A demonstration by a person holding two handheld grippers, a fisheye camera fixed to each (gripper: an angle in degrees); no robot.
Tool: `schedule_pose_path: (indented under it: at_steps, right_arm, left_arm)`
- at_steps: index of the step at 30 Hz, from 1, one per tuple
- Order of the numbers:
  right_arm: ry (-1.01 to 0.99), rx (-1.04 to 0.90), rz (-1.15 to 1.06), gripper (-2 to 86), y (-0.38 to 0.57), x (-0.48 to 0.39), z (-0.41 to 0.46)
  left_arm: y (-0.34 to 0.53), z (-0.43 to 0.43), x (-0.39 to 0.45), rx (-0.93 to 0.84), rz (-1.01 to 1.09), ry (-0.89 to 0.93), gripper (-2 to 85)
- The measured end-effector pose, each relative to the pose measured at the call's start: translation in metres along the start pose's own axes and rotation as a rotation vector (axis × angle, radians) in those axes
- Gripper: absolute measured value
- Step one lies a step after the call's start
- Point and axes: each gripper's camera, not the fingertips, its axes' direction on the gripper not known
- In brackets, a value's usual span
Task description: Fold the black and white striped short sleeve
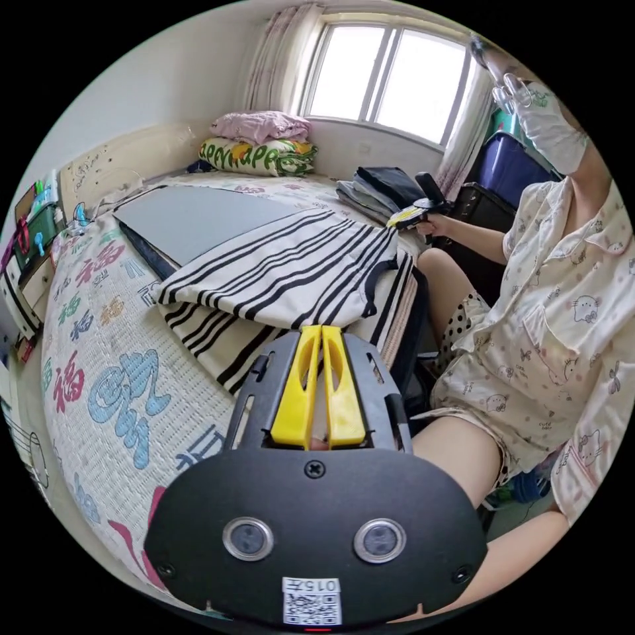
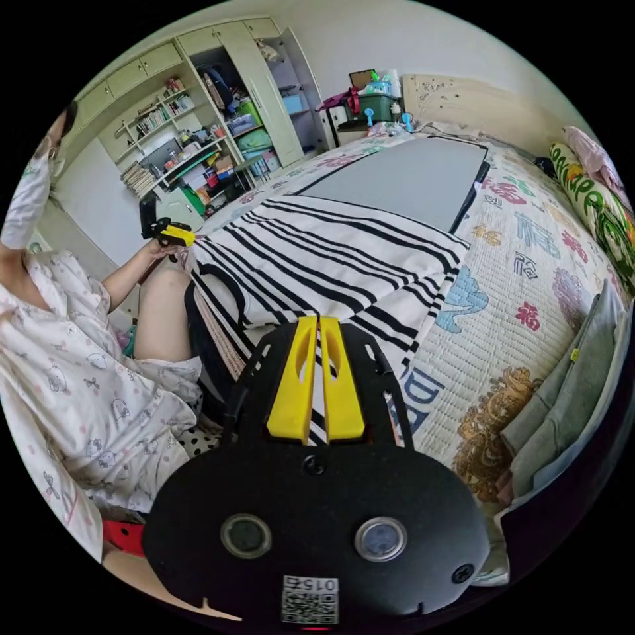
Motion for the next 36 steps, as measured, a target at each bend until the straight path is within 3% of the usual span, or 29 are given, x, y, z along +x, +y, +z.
schedule_pose_path:
  at_steps: [2, 7, 10, 12, 17, 21, 28, 36]
  right_arm:
    - [0.028, 0.004, -0.015, 0.7, -0.002, -0.004, -0.016]
    - [0.050, -0.153, 0.047, 5.4, -0.013, 0.021, -0.015]
    - [-0.117, 0.018, 0.216, 7.5, -0.013, 0.087, -0.059]
    - [-0.144, 0.160, 0.382, 9.8, -0.025, 0.145, -0.082]
    - [-0.129, 0.156, 0.548, 14.0, -0.114, 0.230, -0.048]
    - [-0.139, 0.164, 0.631, 14.4, -0.195, 0.289, -0.009]
    - [-0.139, 0.118, 0.730, 5.3, -0.259, 0.363, 0.030]
    - [0.011, 0.196, 0.709, 0.8, -0.303, 0.401, 0.036]
  left_arm:
    - [-0.002, -0.008, 0.008, -0.025, 0.022, -0.031, 0.5]
    - [-0.012, 0.010, 0.001, -0.290, 0.021, -0.030, 5.3]
    - [-0.021, -0.019, -0.045, -0.176, -0.096, 0.020, 7.6]
    - [-0.031, -0.040, -0.111, -0.023, -0.328, 0.014, 9.0]
    - [-0.038, -0.030, -0.237, 0.209, -0.745, -0.017, 11.5]
    - [-0.044, 0.001, -0.313, 0.214, -0.919, -0.096, 11.7]
    - [-0.050, 0.036, -0.380, 0.091, -0.900, -0.075, 3.7]
    - [-0.010, 0.038, -0.413, 0.160, -0.843, -0.135, 0.8]
